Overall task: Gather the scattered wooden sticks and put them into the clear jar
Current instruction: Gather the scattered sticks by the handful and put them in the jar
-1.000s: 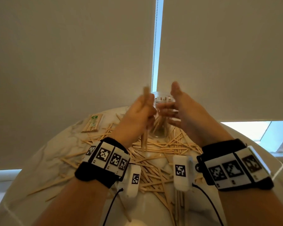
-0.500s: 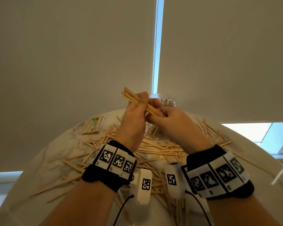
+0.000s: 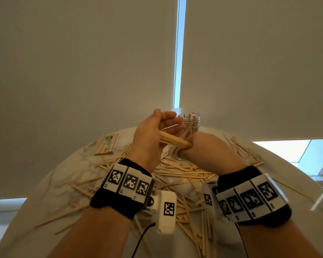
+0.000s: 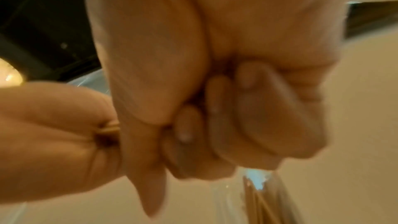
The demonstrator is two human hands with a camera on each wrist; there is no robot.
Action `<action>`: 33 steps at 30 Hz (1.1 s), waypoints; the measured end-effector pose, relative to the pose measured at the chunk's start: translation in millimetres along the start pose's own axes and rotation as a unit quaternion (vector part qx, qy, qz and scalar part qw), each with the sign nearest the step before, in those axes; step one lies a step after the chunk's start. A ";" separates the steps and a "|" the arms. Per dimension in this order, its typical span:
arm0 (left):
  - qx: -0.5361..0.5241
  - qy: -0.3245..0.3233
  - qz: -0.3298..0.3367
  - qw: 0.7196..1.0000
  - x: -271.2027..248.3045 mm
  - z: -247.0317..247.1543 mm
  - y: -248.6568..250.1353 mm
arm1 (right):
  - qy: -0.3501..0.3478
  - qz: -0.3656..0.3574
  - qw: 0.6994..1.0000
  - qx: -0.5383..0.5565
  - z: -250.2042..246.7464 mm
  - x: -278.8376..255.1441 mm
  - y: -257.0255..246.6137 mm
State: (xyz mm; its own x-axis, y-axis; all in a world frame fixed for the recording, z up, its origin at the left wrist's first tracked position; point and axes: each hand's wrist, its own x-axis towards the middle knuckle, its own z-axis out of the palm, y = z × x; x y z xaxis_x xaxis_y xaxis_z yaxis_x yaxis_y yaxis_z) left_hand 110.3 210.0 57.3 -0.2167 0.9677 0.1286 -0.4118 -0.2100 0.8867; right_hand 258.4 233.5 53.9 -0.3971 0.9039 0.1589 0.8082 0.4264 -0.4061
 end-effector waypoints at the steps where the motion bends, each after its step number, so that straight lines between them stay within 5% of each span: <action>1: 0.006 -0.004 -0.004 1.000 1.3 1.2 -2.9 | -0.015 0.000 1.000 0.000 1.8 0.2 -1.1; 9: 0.151 -0.014 0.017 0.988 6.6 -11.3 -5.5 | -0.070 -0.038 0.990 0.113 -6.4 -2.1 2.4; 18: 0.086 0.072 0.001 0.994 24.8 -11.0 -25.7 | 0.043 0.002 0.992 0.115 -27.3 -6.7 16.8; 22: 0.274 0.007 -0.064 0.960 62.6 -17.1 -35.8 | 0.121 0.050 0.985 0.116 -43.7 -5.3 29.2; 25: 0.383 -0.049 -0.091 0.918 77.7 -5.4 -37.0 | 0.134 0.085 0.987 0.041 -51.8 20.5 28.0; 28: 0.413 -0.049 -0.051 0.908 87.9 10.0 -44.5 | 0.123 0.083 0.986 -0.080 -64.5 61.3 17.7; 33: 0.379 -0.045 -0.013 0.924 102.7 11.2 -62.0 | -0.036 0.010 0.945 -0.324 -65.9 128.7 -11.3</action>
State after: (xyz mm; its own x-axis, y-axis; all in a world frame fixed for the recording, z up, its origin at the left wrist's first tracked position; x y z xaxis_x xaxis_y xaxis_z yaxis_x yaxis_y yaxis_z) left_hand 123.4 324.0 20.5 -0.1268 0.9859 0.1092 0.3309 -0.0617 0.9417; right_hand 226.9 347.2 138.3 -0.3889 0.9172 0.0862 0.9034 0.3613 0.2311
